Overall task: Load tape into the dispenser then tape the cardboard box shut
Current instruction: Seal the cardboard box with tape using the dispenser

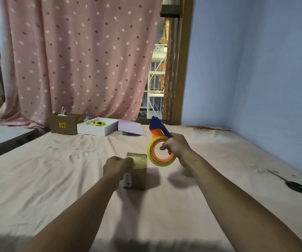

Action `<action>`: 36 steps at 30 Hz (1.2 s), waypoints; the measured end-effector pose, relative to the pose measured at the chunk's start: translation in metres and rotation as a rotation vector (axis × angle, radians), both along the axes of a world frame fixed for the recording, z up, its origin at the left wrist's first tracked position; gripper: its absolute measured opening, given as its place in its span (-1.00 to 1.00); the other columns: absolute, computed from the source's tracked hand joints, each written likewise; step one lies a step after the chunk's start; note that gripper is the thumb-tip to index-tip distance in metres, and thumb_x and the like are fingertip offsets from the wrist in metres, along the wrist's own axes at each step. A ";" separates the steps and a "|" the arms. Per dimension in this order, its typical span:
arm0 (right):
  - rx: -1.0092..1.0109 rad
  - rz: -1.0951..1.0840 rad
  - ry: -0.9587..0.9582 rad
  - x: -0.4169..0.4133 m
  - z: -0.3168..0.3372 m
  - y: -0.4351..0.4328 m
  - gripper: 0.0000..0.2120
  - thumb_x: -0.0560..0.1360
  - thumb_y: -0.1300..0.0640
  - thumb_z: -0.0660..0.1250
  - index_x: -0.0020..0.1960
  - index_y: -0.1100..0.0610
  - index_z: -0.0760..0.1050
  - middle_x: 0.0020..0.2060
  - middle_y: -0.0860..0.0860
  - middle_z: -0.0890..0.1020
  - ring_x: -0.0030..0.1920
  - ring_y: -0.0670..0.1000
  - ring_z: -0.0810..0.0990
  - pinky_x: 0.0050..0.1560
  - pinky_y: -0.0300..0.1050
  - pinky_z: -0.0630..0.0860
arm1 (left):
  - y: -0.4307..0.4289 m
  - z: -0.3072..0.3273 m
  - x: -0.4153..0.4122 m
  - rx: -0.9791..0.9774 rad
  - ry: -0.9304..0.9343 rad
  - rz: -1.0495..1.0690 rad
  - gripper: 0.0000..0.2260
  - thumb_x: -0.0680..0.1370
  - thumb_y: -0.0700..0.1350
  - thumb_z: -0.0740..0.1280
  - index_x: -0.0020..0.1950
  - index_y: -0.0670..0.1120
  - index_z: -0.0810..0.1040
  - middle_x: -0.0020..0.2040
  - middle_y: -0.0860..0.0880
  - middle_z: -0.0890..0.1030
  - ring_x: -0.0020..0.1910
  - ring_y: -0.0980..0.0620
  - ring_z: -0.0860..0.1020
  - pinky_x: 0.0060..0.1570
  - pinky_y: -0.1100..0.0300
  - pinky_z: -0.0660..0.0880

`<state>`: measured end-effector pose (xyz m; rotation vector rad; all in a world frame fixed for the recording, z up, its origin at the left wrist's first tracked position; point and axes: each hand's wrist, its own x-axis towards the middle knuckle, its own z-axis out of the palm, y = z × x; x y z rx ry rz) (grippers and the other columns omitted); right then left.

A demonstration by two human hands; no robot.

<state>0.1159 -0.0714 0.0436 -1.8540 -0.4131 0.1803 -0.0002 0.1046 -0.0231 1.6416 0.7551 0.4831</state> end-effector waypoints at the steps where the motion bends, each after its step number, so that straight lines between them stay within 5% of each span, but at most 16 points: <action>1: -0.074 0.006 -0.051 -0.001 0.000 0.001 -0.55 0.38 0.38 0.45 0.24 0.17 0.54 -0.03 0.08 0.62 -0.02 0.17 0.56 -0.07 -0.01 0.50 | -0.001 0.001 0.001 -0.004 -0.006 -0.011 -0.72 0.23 -0.03 0.47 -0.17 -0.18 0.67 -0.17 -0.18 0.72 -0.07 -0.23 0.71 -0.03 -0.18 0.69; 5: -0.302 0.021 -0.245 -0.004 0.002 0.001 -0.49 0.38 0.34 0.48 0.31 0.14 0.53 0.07 0.06 0.61 0.05 0.13 0.56 -0.06 -0.07 0.49 | -0.007 0.003 0.008 -0.037 -0.004 -0.070 -0.78 0.36 -0.07 0.50 -0.11 -0.18 0.64 -0.10 -0.18 0.73 -0.04 -0.18 0.70 -0.01 -0.13 0.70; 10: -0.524 0.076 -0.455 -0.002 0.017 0.000 -0.40 0.37 0.27 0.51 0.39 0.09 0.49 0.17 0.09 0.63 0.06 0.06 0.52 -0.07 -0.11 0.48 | -0.002 0.003 0.010 -0.025 -0.002 -0.090 -0.72 0.50 -0.03 0.40 -0.03 -0.26 0.65 -0.07 -0.21 0.67 -0.18 -0.17 0.64 -0.27 0.00 0.68; 14: -0.742 0.137 -0.585 -0.003 0.027 0.003 -0.28 0.32 0.16 0.56 0.44 0.04 0.43 0.22 0.05 0.61 0.14 0.07 0.51 -0.03 -0.10 0.55 | 0.006 0.012 0.009 0.187 -0.092 0.066 -0.66 0.51 0.03 0.29 -0.08 -0.24 0.66 -0.11 -0.18 0.71 -0.07 -0.23 0.68 -0.05 -0.12 0.67; 20: -0.889 0.164 -0.691 -0.008 0.031 0.017 -0.32 0.32 0.07 0.54 0.41 0.01 0.43 0.20 0.04 0.61 0.12 0.09 0.53 -0.03 -0.07 0.58 | -0.003 0.045 0.011 0.495 -0.396 -0.062 -0.81 0.54 0.01 0.46 0.03 -0.09 0.70 0.05 -0.04 0.66 0.02 -0.01 0.60 -0.09 0.15 0.53; 25: -0.936 0.139 -0.733 -0.012 0.029 0.024 -0.40 0.35 0.01 0.53 0.36 0.02 0.46 0.17 0.06 0.62 0.09 0.14 0.56 0.01 -0.02 0.58 | -0.016 0.061 0.016 0.791 -0.194 -0.134 -0.72 0.50 0.05 0.50 0.02 -0.15 0.72 0.00 -0.05 0.66 -0.08 -0.01 0.59 -0.12 0.10 0.59; 28: -0.964 0.136 -0.755 -0.014 0.029 0.025 -0.38 0.35 0.01 0.53 0.37 0.03 0.45 0.18 0.06 0.62 0.10 0.15 0.56 0.05 0.00 0.60 | -0.015 0.059 0.019 0.786 -0.164 -0.117 -0.78 0.52 -0.02 0.48 -0.01 -0.17 0.72 -0.02 -0.12 0.73 -0.10 -0.06 0.62 -0.08 0.03 0.63; 33: -1.009 0.159 -0.777 -0.014 0.031 0.023 -0.33 0.34 0.02 0.56 0.39 0.02 0.42 0.18 0.05 0.61 0.11 0.15 0.56 0.06 0.00 0.61 | -0.012 0.057 0.018 0.696 -0.143 -0.049 -0.71 0.52 -0.15 0.46 0.24 -0.14 0.63 0.09 -0.11 0.72 -0.04 -0.04 0.62 -0.24 0.21 0.49; 36: -1.060 0.202 -0.812 -0.013 0.034 0.022 -0.34 0.34 0.03 0.56 0.39 0.01 0.42 0.17 0.04 0.61 0.11 0.14 0.56 0.06 0.00 0.62 | -0.004 0.054 0.020 0.530 -0.153 0.071 -0.73 0.51 -0.21 0.43 0.21 -0.10 0.64 0.11 -0.10 0.71 -0.02 -0.09 0.67 -0.12 0.07 0.60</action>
